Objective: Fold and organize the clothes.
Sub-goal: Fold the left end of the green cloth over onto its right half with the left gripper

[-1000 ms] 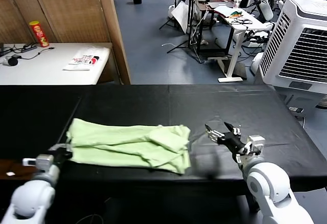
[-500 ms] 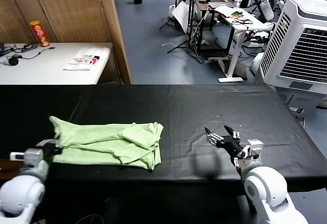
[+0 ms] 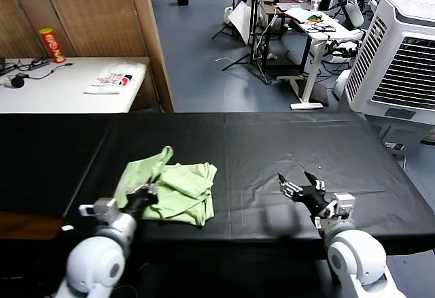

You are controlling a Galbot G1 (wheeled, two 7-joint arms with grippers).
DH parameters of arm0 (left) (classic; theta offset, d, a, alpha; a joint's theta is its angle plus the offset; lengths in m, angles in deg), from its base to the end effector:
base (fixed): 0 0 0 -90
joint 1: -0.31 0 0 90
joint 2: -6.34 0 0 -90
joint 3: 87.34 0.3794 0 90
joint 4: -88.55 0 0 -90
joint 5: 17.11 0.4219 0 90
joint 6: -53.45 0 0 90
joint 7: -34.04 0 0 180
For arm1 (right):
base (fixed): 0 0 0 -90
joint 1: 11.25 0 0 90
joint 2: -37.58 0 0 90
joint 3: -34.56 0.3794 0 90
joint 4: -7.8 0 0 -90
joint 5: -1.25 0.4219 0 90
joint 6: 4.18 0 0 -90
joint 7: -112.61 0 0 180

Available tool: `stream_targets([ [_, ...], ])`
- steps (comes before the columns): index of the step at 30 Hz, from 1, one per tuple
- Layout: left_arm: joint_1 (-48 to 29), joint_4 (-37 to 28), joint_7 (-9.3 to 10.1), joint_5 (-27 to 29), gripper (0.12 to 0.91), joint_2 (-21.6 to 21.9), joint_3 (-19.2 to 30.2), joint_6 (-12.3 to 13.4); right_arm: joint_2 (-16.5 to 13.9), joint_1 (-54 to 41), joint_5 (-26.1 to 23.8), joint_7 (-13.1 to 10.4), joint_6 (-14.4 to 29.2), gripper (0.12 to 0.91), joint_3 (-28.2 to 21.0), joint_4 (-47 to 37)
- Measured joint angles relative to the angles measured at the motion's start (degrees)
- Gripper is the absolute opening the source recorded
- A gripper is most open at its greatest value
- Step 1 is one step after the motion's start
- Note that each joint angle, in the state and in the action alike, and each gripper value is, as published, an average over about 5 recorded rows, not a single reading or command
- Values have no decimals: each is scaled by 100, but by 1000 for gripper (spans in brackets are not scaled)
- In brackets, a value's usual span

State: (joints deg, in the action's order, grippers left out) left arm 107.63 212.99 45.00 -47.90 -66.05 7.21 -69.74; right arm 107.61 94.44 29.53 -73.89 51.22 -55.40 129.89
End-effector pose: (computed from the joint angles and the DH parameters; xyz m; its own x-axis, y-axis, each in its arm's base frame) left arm 0.2887 0.0163 -0.2393 -0.9211 0.1824 0.3439 0.1229 0.9745 -0.1877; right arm 0.3047 -0.0533 -0.2371 -0.9252 -0.1460 0.3502 -0.1171 0.9878 0.1025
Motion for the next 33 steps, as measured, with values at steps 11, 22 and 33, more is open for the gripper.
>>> stream_targets([
  [11,-89,-193,3,260,155,-600,514,55,70,-47,-68,16,11,798,-127,-128],
  [22,-116,-480,-170,653,286,-971,693,345,109,-134,-128,84,13,798,-289,-199],
  [33,89,-342,-492,887,786,-964,638,642,27,-502,-203,465,58,798,-925,-387],
])
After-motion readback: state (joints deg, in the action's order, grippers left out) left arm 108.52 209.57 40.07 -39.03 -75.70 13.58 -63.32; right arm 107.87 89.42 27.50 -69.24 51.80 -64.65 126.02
